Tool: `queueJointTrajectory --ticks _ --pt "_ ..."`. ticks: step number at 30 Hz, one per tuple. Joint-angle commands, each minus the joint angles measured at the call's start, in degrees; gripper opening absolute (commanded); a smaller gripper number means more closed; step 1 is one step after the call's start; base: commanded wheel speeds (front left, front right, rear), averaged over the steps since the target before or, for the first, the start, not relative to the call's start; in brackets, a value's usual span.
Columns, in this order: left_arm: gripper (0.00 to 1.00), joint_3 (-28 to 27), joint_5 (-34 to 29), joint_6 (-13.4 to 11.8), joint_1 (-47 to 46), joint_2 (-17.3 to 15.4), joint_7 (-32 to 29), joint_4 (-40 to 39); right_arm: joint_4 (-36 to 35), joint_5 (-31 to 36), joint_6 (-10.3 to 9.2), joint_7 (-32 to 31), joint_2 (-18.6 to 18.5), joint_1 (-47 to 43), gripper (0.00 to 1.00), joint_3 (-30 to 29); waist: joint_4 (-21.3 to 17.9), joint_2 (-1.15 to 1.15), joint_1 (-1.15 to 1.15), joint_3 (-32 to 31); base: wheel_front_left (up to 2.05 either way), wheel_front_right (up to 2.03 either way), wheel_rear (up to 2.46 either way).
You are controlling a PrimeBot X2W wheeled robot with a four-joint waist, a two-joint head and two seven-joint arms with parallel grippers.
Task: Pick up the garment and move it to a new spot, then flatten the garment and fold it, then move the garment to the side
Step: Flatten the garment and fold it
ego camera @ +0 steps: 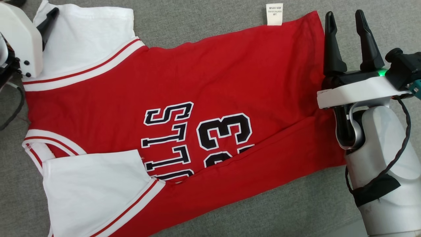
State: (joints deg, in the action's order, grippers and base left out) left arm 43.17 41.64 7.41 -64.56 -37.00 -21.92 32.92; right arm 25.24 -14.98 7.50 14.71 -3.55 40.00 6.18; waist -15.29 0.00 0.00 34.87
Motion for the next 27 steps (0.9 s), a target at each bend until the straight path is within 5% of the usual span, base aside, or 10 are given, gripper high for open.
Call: queueJointTrajectory --ticks 1,9,27 --pt "0.0 1.69 0.8 0.11 0.8 0.47 -0.64 0.0 0.27 0.16 -0.02 0.55 -0.08 0.77 1.0 -0.18 0.12 0.0 0.0 -0.09 0.0 0.0 0.0" --pt "0.0 3.48 4.39 0.06 -0.21 2.0 7.2 -0.56 3.72 -0.38 -0.01 -1.28 -2.52 1.62 1.0 -1.19 3.65 0.0 0.0 -3.48 0.0 0.0 0.0" --pt "0.0 7.22 10.53 0.05 7.87 7.75 22.77 -6.77 14.31 -10.28 -0.02 -19.03 -13.94 4.73 1.0 4.9 15.0 0.0 0.0 -10.99 0.0 0.0 0.0"
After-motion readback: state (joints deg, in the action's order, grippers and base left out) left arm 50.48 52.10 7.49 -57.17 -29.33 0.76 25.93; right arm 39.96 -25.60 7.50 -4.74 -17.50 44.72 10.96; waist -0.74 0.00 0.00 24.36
